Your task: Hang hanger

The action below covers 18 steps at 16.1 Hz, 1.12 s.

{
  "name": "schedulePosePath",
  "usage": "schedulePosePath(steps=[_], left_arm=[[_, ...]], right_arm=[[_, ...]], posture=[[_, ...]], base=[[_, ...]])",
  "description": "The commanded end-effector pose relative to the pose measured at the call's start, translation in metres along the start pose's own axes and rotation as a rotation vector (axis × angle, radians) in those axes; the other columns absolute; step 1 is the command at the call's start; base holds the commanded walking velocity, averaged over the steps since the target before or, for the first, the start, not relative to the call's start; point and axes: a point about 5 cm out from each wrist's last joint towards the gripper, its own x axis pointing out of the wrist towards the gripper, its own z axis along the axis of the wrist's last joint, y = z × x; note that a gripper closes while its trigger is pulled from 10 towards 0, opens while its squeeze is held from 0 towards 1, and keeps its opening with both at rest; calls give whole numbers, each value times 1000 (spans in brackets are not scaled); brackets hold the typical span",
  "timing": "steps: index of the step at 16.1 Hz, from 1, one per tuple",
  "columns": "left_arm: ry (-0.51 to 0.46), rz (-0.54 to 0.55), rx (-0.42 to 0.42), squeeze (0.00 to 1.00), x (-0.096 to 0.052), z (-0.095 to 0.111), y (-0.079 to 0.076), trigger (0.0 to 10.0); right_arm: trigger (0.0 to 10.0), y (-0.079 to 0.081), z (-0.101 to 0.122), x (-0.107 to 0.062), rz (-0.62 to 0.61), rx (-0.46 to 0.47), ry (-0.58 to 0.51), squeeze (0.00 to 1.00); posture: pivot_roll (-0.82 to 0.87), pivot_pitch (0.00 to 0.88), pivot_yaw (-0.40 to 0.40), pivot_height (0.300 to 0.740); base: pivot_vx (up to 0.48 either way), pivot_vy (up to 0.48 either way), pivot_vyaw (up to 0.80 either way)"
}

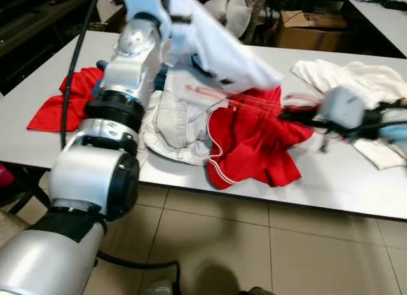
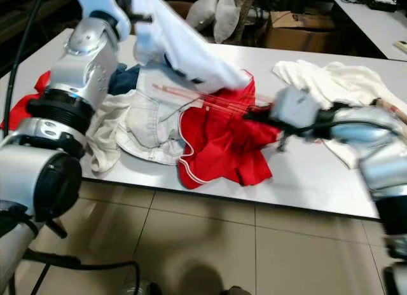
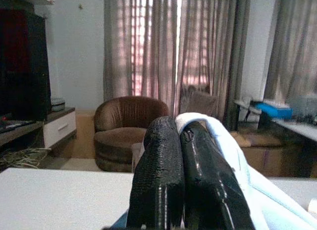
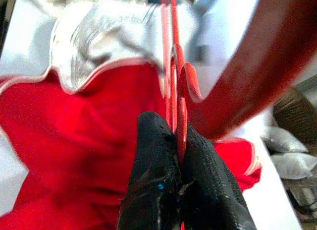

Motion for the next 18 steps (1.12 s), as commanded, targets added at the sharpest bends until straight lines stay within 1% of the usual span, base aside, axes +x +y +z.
schedulePosePath(steps=[1, 2, 3, 4, 5, 6, 7, 9, 10, 11, 12, 13, 14, 15, 16, 17, 18], left_arm=[[15, -46, 30, 0, 0, -3, -2, 10000], [49, -78, 88, 0, -4, -16, -1, 10000], [101, -136, 75, 0, -11, -34, 2, 10000], [151, -231, -2, 0, -22, -52, 4, 10000], [169, -251, 15, 459, -28, -60, 7, 10000], [233, -393, 50, 1000, -48, -79, 9, 10000], [248, -438, 63, 1000, -57, -81, 11, 10000], [305, -582, 121, 1000, -94, -82, 23, 10000], [353, -628, 173, 1000, -112, -81, 35, 10000], [386, -637, 202, 1000, -123, -80, 44, 10000], [427, -593, 223, 1000, -139, -76, 68, 10000], [446, -583, 222, 1000, -148, -75, 79, 10000], [459, -582, 202, 1000, -159, -73, 87, 10000], [459, -585, 191, 1000, -163, -71, 90, 10000], [408, -536, 114, 1000, -168, -66, 94, 10000], [347, -466, 54, 1000, -167, -57, 92, 10000], [295, -390, 15, 1000, -163, -51, 87, 10000]], right_arm=[[10000, -4, 10, -9, -6, 15, -35, 0], [10000, -6, 15, -19, -13, 62, -67, 0], [10000, -5, 20, -34, -22, 131, -105, 0], [10000, -2, 24, -49, -44, 183, -131, 0], [10000, -1, 25, -52, -63, 202, -145, 0], [10000, 7, 28, -59, -118, 247, -163, 0], [10000, 11, 27, -60, -136, 258, -154, 0], [10000, 26, 22, -57, -212, 312, -131, 0], [10000, 33, 22, -53, -253, 351, -131, 0], [10000, 36, 22, -51, -286, 378, -131, 0], [10000, 39, 16, -45, -393, 461, -96, 0], [10000, 42, 15, -42, -428, 500, -94, 0], [10000, 45, 17, -40, -474, 549, -111, 0], [10000, 46, 17, -40, -494, 576, -122, 0], [10000, 48, 18, -40, -563, 605, -130, 0], [10000, 52, 20, -37, -613, 640, -135, 0], [10000, 55, 21, -32, -668, 683, -136, 0]], posture=[[-24, 0, 50, 740], [-20, 0, 46, 740], [-23, 0, 48, 740], [-28, 0, 54, 740], [-32, 0, 60, 740], [-32, 0, 67, 740], [-31, 0, 71, 740], [-24, 0, 69, 740], [-10, 0, 59, 740], [-8, 0, 59, 740], [-7, 16, 55, 740], [-10, 15, 61, 740], [-15, 11, 75, 740], [-15, 11, 75, 740], [-7, 16, 67, 740], [3, 36, 41, 740], [7, 42, 35, 740]], base=[[0, 0, 0], [0, 0, 0], [0, 0, 0], [0, 0, 0], [0, 0, 0], [0, 0, 0], [0, 0, 0], [0, 0, 0], [0, 0, 0], [0, 0, 0], [0, 0, 0], [0, 0, 0], [0, 0, 0], [0, 0, 0], [0, 0, 0], [0, 0, 0], [0, 0, 0]])
